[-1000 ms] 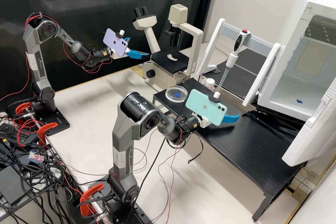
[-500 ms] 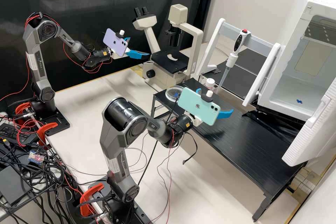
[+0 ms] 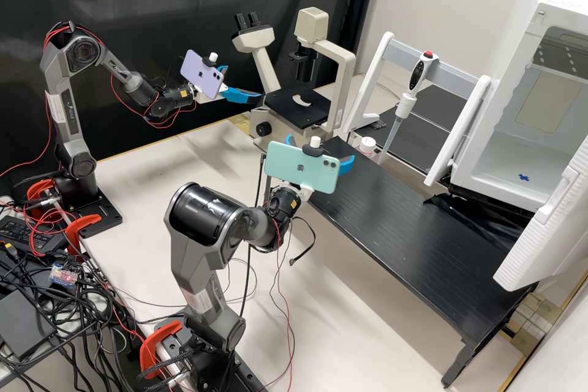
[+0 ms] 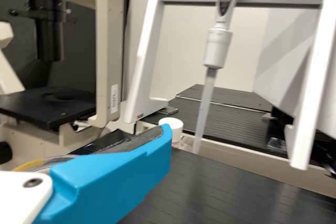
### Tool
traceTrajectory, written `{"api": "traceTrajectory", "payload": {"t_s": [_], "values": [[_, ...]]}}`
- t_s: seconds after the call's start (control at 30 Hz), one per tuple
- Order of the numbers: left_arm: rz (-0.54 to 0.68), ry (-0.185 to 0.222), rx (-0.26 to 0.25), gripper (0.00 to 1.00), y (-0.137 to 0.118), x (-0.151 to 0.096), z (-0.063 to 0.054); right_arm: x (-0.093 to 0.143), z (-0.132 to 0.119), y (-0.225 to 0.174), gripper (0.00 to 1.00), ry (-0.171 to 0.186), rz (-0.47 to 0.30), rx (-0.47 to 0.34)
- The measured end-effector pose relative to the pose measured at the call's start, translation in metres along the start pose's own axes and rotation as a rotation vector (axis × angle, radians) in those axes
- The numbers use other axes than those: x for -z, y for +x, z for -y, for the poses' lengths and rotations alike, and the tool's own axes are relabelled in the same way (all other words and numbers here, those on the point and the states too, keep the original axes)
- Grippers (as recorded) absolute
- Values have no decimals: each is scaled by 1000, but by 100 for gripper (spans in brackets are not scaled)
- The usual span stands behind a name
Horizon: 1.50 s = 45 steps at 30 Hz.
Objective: Move the petri dish to the incubator
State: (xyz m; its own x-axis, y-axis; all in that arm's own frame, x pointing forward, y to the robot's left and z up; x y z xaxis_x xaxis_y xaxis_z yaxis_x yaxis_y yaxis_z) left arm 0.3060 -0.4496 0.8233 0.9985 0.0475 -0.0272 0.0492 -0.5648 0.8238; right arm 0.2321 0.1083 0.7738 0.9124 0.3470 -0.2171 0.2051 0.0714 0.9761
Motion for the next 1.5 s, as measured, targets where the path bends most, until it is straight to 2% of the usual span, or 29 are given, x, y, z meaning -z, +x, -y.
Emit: {"api": "traceTrajectory", "payload": {"t_s": [0.23, 0.33, 0.43, 0.73, 0.77, 1.13, 1.3, 1.5], "values": [[0, 0, 0, 100, 0, 0, 0, -8, 17, 5, 100, 7, 33, 73], [0, 0, 0, 100, 0, 0, 0, -14, 23, 8, 100, 26, 58, 98], [0, 0, 0, 100, 0, 0, 0, -18, 28, 9, 100, 28, 76, 121], [0, 0, 0, 100, 0, 0, 0, -22, 34, 12, 100, 28, 67, 134], [0, 0, 0, 100, 0, 0, 0, -22, 34, 12, 0, 27, 66, 136], [0, 0, 0, 100, 0, 0, 0, -25, 32, 17, 0, 17, 67, 135], [0, 0, 0, 100, 0, 0, 0, -24, 30, 19, 0, 37, 61, 126], [0, 0, 0, 100, 0, 0, 0, -26, 28, 19, 0, 39, 69, 117]]}}
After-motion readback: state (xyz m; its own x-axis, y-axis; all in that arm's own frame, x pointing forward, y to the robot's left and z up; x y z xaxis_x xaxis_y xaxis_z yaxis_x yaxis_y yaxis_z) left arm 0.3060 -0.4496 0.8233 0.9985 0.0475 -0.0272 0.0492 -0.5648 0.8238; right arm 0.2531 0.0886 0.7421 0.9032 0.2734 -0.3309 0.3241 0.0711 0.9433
